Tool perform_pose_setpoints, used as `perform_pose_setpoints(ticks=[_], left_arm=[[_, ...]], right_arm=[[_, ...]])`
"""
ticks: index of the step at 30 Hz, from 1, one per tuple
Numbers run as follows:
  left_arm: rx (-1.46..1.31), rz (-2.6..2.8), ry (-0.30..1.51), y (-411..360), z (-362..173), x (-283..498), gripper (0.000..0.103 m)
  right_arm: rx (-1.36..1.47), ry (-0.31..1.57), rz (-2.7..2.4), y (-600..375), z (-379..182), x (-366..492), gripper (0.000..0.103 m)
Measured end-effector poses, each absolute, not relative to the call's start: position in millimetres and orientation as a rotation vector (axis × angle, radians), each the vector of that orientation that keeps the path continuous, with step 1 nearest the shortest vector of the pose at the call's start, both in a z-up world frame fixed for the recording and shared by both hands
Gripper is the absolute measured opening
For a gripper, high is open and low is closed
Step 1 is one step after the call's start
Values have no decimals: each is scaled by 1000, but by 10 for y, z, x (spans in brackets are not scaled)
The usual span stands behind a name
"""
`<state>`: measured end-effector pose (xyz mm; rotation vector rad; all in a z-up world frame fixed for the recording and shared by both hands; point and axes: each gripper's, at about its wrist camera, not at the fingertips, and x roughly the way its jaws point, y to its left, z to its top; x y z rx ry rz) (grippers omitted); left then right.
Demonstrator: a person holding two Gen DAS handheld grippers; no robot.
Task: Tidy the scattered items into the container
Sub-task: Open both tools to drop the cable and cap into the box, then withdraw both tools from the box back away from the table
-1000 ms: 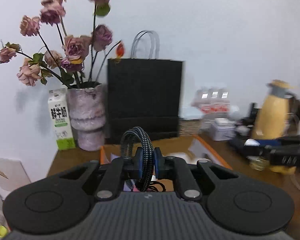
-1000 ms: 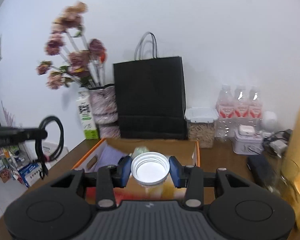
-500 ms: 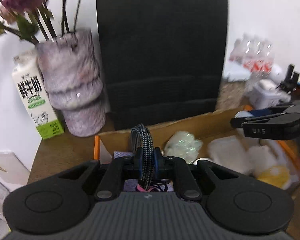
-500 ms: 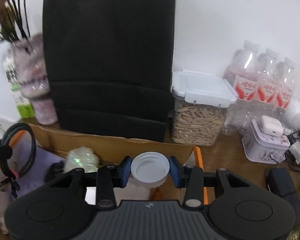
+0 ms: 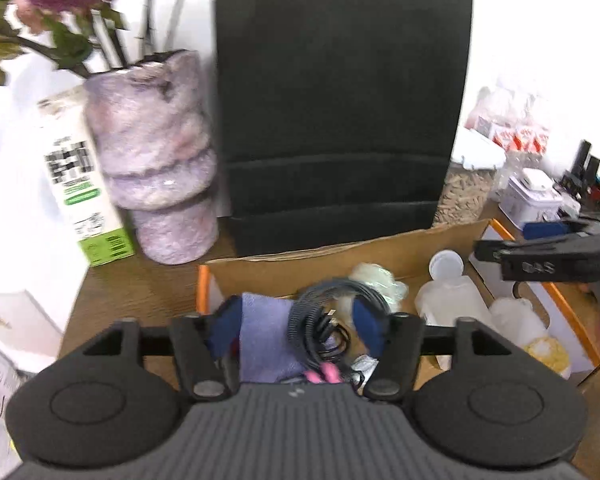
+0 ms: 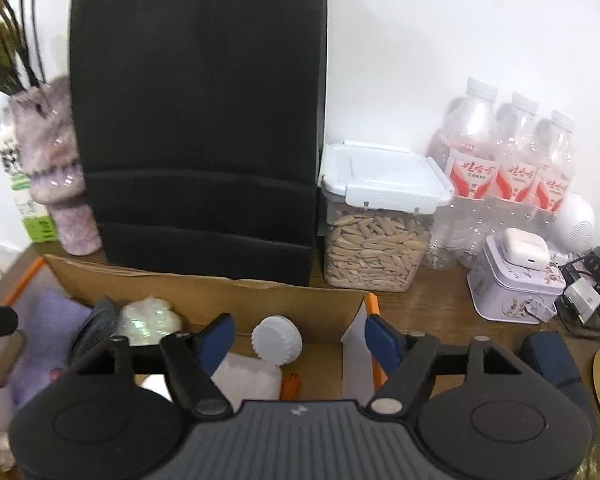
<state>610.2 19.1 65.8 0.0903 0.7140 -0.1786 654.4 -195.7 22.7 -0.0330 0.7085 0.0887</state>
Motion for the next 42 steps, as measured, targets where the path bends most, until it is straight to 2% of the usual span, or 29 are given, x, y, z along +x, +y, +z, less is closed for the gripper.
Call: perform_pose_setpoints(ticks=[7, 15, 21, 25, 31, 36, 42], left_arm=[[49, -135, 719, 285, 986, 5700, 78], [86, -171, 645, 174, 1377, 4908, 88], [38, -176, 606, 171, 1478, 4210, 97], [37, -198, 577, 181, 1435, 3693, 102], [59, -187, 445, 195, 1321, 2785, 103], [-29, -130, 372, 314, 1025, 1994, 103], [-13, -119, 414, 351, 618, 1388, 103]], right_arm=[[-35, 674, 110, -2032, 609, 5958, 80], [-37, 649, 124, -2169, 957, 5184, 81], [13, 652, 172, -2295, 1060, 4520, 83], [38, 636, 214, -2374, 1108, 4007, 83], [60, 581, 269, -2494, 1100, 3120, 88], [70, 566, 307, -2575, 838, 2377, 91], [119, 549, 254, -2679, 472, 1630, 91]])
